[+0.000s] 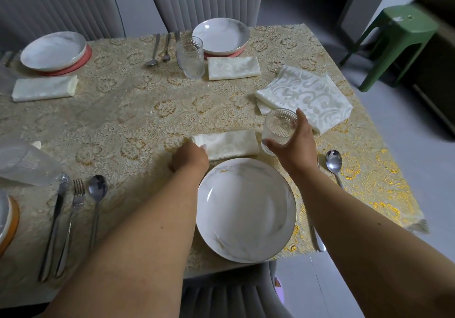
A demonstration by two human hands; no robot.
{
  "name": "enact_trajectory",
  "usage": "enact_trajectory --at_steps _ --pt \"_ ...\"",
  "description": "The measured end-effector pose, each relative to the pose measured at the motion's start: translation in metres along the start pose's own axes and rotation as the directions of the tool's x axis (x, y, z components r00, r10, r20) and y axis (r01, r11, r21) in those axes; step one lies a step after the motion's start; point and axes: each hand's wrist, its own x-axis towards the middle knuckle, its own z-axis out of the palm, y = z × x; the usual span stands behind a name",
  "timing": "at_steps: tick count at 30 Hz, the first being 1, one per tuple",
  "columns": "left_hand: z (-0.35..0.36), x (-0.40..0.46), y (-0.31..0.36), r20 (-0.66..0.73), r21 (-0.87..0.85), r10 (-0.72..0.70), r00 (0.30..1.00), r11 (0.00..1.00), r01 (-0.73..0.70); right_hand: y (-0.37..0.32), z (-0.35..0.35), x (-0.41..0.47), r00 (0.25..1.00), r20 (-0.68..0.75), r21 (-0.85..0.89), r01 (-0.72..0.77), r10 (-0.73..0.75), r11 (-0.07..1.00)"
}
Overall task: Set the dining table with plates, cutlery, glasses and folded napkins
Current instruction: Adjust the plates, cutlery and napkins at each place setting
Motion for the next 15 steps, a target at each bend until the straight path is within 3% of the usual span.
enact_trajectory --at_steps 9,15 --pt "-0.010 -0.018 -0.005 -0.109 -0.075 -0.066 0.992 0.995 0.058 -0.014 -0.009 -0.009 1.000 -0.007 -0.067 0.016 -0.017 0.998" --pt "-0.026 -0.044 -0.016 -0.173 -0.121 -0.015 0.985 0.993 -0.006 -0.039 -0.014 -0.026 0.991 -0.128 -0.122 0.028 -0.043 0.992"
